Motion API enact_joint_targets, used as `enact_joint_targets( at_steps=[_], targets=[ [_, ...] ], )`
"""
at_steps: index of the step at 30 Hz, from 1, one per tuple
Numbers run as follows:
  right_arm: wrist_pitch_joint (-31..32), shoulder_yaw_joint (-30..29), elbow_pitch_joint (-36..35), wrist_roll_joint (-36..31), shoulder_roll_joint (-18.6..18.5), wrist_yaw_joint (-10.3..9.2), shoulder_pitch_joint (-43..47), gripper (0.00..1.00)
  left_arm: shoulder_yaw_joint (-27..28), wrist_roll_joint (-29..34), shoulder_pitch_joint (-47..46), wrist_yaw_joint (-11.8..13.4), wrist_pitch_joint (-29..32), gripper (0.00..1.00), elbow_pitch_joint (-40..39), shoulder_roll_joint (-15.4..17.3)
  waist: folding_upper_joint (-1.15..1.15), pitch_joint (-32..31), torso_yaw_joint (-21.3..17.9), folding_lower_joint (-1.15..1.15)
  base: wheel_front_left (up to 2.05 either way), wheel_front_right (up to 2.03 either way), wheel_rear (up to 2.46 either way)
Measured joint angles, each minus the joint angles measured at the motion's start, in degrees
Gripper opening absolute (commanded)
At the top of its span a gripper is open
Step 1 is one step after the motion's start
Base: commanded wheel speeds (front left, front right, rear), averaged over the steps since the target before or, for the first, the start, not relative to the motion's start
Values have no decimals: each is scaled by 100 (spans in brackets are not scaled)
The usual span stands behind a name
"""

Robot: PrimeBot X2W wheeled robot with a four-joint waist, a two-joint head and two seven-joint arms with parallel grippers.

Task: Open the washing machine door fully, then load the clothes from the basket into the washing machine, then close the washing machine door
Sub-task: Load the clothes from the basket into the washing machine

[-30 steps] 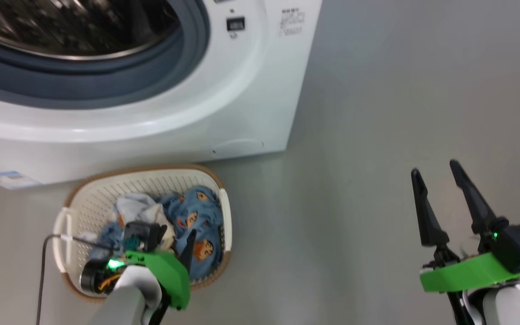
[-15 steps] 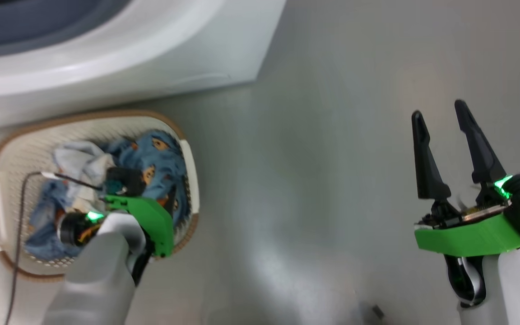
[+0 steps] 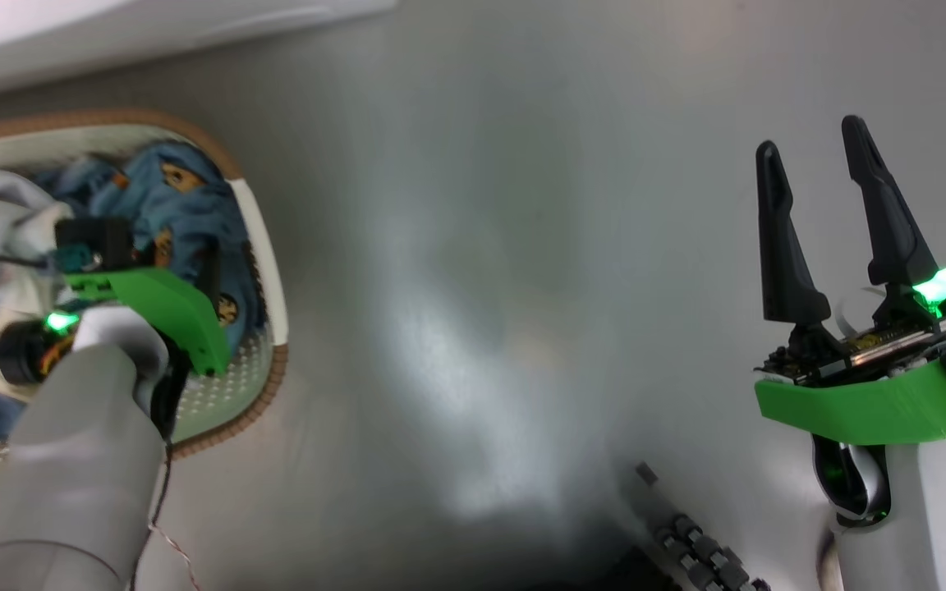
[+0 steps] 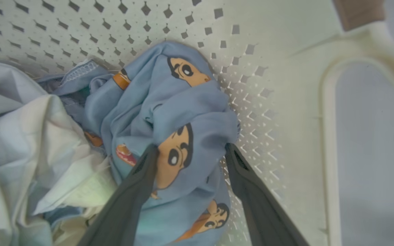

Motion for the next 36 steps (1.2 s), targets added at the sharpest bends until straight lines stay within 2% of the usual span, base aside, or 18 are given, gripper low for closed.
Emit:
enact_joint_targets(
  at_steps=[10,13,14,24,36],
  targets=[
    [0,135,-42,22,23,0,-124,100,8,-27,-355,111,31,100,91,154,0,641,-225,0,0,0,0],
    [0,146,-41,22,36,0,-174,100,14,-69,-362,167,80,17,115,162,0,714,-279,0,0,0,0],
    [0,151,-42,22,38,0,-181,100,13,-69,-377,187,96,0,125,162,0,724,-296,0,0,0,0],
    [0,154,-15,27,53,0,-181,100,13,-130,-398,260,99,0,145,177,0,637,-315,0,0,0,0],
    [0,129,89,20,3,0,-175,100,-69,-149,-42,260,-664,0,123,-3,0,219,-48,0,0,0,0]
  ],
)
